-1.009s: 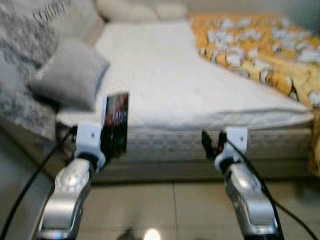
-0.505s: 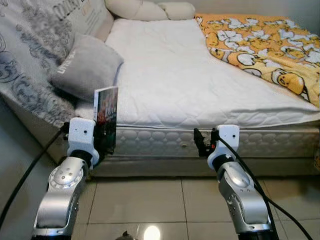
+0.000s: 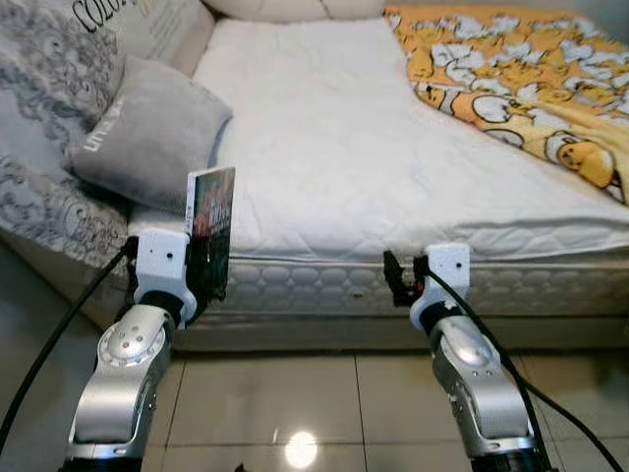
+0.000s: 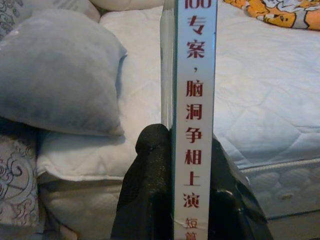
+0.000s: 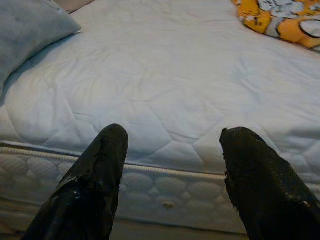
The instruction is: Clean up the room
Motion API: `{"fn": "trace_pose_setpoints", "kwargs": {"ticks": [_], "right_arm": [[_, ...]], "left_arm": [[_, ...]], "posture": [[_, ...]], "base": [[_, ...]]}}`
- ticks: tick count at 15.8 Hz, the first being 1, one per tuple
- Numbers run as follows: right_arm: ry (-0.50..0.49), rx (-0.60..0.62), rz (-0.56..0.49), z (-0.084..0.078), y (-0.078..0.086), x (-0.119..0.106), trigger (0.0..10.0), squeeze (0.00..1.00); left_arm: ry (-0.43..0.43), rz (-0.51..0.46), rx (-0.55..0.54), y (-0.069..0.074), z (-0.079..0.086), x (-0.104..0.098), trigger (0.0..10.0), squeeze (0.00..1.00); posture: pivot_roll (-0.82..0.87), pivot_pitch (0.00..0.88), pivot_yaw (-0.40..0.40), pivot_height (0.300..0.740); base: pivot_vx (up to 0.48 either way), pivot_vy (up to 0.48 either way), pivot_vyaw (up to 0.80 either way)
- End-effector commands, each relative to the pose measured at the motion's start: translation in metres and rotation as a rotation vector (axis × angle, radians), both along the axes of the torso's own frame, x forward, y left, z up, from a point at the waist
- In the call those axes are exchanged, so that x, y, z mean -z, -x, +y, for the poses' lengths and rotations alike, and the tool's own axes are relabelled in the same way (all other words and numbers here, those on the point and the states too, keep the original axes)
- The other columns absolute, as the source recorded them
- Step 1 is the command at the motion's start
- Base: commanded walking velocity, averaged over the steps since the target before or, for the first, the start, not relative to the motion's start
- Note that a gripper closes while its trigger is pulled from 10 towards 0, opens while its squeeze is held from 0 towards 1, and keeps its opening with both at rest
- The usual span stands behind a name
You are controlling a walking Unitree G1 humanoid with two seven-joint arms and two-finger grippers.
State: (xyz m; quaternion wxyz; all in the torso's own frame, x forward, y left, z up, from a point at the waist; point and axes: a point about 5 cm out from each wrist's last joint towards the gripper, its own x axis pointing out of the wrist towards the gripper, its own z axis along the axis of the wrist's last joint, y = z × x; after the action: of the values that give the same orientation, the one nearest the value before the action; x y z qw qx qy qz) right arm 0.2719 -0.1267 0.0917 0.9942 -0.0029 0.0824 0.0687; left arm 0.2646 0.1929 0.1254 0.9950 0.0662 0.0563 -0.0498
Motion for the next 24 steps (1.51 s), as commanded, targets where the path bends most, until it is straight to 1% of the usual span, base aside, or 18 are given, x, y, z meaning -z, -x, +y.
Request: {"fn": "trace_pose_setpoints", "kwargs": {"ticks": [1,2,5,7,14,24], "right_arm": [[0.029,-0.030,-0.012,0.0030,-0.0028,-0.0016,10.0,0.00],[0.026,-0.038,-0.010,0.0040,-0.0027,-0.0012,10.0,0.00],[0.024,-0.052,-0.015,0.0068,-0.0027,-0.0007,10.0,0.00],[0.008,-0.044,-0.014,0.0078,-0.0024,-0.0002,10.0,0.00],[0.013,-0.059,-0.024,0.0089,-0.0028,-0.0008,10.0,0.00],[-0.005,-0.053,-0.014,0.0090,-0.0019,-0.0004,10.0,0.00]], "left_arm": [[-0.002,-0.047,0.014,-0.0031,-0.0010,-0.0081,10.0,0.00],[-0.001,-0.047,0.015,-0.0031,-0.0009,-0.0082,10.0,0.00],[-0.002,-0.051,0.018,-0.0036,0.0000,-0.0091,10.0,0.00],[-0.003,-0.052,0.019,-0.0037,0.0009,-0.0091,10.0,0.00],[0.001,-0.055,0.028,-0.0044,0.0011,-0.0095,10.0,0.00],[0.001,-0.052,0.027,-0.0033,0.0026,-0.0092,10.0,0.00]], "posture": [[0.02,0.000,0.010,0.740],[0.02,0.000,0.010,0.740],[0.02,0.000,0.010,0.740],[0.02,0.000,0.011,0.740],[0.02,0.000,0.011,0.740],[0.02,0.000,0.012,0.740]], "base": [[0.368,0.000,0.00],[0.371,0.000,0.00],[0.369,0.000,0.60],[0.368,0.000,0.00],[0.369,0.000,0.00],[0.378,0.000,0.00]]}}
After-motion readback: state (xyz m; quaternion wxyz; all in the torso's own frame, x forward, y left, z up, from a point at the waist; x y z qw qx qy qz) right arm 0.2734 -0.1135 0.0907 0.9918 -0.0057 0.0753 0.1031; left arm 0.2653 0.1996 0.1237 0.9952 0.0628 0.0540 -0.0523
